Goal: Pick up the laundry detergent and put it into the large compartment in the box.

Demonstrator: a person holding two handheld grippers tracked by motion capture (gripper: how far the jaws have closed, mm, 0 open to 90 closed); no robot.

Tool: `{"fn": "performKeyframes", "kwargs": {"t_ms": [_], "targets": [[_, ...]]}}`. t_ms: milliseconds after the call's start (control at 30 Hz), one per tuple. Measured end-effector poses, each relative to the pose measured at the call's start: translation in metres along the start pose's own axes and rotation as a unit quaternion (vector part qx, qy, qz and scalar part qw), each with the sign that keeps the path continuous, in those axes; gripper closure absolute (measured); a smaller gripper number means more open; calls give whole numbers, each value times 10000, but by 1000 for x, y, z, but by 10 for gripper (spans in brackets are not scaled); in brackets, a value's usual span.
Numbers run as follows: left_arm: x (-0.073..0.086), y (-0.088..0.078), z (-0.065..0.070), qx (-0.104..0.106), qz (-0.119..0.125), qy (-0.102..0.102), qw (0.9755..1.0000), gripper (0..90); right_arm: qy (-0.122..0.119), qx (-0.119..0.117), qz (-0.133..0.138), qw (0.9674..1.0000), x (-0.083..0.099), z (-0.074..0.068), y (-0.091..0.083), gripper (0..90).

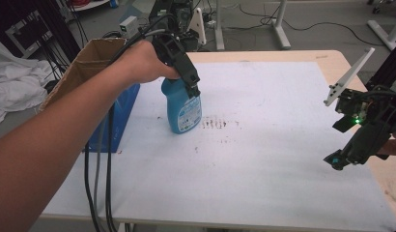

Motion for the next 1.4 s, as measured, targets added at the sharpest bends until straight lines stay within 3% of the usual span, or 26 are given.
{"fn": "performKeyframes", "kwargs": {"t_ms": [833,1067,1400], "targets": [[1,1,0,-59,-31,-49,10000,282,-6,-22,26,10000,2,1,2,21],[1,0,2,31,22,-22,10000,360,4,-27,6,10000,2,1,2,21],[1,-2,1,67,13,-159,9999,377,16,-30,21,10000,2,0,2,21]]}}
Point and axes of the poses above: each handheld gripper's, and its own axes: y roughly forward along the jaws, x roughly out of its underside, z roughly to its right, the point moved 4 cm from there along y, roughly forward along the jaws, and after that the axes turned 5 degrees about x, right-handed, at the moved point
